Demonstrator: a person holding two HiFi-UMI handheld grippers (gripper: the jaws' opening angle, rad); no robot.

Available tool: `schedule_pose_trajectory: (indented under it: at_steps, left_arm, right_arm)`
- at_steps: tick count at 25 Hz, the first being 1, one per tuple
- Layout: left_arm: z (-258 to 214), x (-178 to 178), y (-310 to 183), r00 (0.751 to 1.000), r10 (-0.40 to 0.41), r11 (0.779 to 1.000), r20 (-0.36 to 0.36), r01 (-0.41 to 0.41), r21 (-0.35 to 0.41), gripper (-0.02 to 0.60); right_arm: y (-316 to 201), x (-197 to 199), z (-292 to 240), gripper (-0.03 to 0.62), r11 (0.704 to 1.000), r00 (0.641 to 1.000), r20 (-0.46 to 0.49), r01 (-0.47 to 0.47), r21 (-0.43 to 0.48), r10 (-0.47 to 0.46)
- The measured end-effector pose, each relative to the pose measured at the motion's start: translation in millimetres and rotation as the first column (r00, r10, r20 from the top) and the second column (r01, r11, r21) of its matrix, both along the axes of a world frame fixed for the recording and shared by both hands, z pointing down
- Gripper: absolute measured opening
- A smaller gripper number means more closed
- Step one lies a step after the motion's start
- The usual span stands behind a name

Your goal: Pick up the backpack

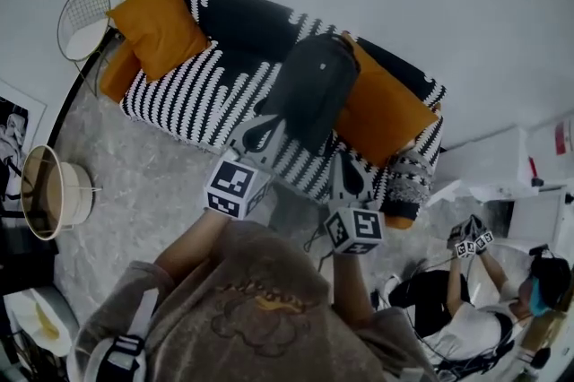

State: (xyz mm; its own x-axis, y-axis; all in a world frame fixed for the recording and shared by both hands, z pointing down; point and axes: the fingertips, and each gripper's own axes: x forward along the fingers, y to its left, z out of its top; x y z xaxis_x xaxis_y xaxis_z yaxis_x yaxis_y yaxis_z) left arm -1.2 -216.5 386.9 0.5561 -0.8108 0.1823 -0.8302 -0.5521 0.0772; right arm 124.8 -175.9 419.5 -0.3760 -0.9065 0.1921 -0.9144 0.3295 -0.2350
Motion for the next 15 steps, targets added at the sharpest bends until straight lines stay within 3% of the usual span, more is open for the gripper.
schedule_pose_trajectory:
  at_steps: [9, 14, 15]
  left_arm:
    - [21.1, 1.2, -110.4, 0.999, 0.046, 0.998, 0.025, -0.045, -0.036, 0.0]
    - [39.6, 7.8, -159.9, 0.997, 0.064, 0.996, 0.032, -0.062, -0.07, 0.005]
    - [43.3, 9.7, -168.6, 0.997, 0.071, 0.995, 0.03, -0.069, -0.077, 0.03]
  right_arm:
    - [-103.7, -5.8, 15.6, 0.002, 0.999, 0.999, -0.039, -0.04, -0.026, 0.039]
    - [-150.1, -2.9, 29.5, 0.002, 0.997, 0.998, -0.007, -0.07, -0.032, 0.07]
    - [-158.4, -2.8, 30.5, 0.003, 0.997, 0.997, 0.004, -0.076, -0.029, 0.076]
